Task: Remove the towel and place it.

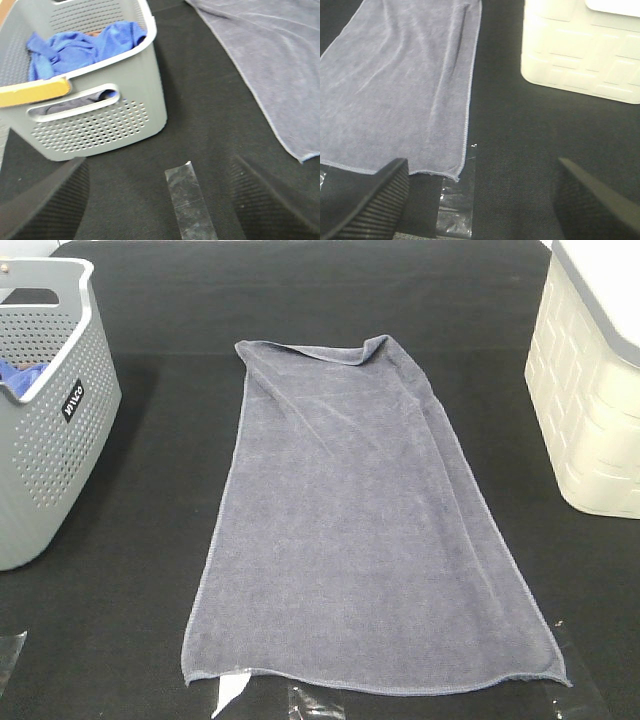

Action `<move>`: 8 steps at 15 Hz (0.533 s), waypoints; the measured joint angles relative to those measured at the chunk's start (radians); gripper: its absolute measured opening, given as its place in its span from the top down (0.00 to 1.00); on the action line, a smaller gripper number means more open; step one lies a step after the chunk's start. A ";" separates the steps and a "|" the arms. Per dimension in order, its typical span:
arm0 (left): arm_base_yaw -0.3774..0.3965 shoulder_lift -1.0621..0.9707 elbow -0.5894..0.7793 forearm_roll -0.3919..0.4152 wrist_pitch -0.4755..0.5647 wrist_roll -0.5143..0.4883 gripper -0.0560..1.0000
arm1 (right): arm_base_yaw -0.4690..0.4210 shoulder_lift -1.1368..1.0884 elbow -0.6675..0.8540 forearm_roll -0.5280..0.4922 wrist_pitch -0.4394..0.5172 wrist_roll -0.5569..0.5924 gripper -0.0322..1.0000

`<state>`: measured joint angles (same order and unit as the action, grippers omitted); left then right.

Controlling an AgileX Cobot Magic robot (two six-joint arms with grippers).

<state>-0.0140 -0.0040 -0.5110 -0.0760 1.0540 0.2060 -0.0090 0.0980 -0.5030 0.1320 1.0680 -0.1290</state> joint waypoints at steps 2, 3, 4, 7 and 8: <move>0.016 -0.001 0.000 0.001 0.000 0.000 0.25 | -0.002 -0.027 0.001 0.005 0.000 0.000 0.25; 0.016 -0.001 0.000 0.001 0.000 0.000 0.25 | -0.002 -0.047 0.001 0.005 0.000 0.000 0.25; 0.016 -0.001 0.000 0.001 0.000 0.000 0.25 | -0.002 -0.074 0.001 0.006 -0.001 0.000 0.25; 0.016 -0.001 0.000 0.001 0.000 0.000 0.25 | -0.002 -0.102 0.001 0.010 0.000 0.000 0.25; 0.016 -0.001 0.000 0.001 0.000 0.000 0.25 | -0.002 -0.102 0.001 0.011 0.000 0.000 0.25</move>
<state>0.0020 -0.0050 -0.5110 -0.0750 1.0540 0.2060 -0.0110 -0.0040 -0.5020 0.1430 1.0680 -0.1290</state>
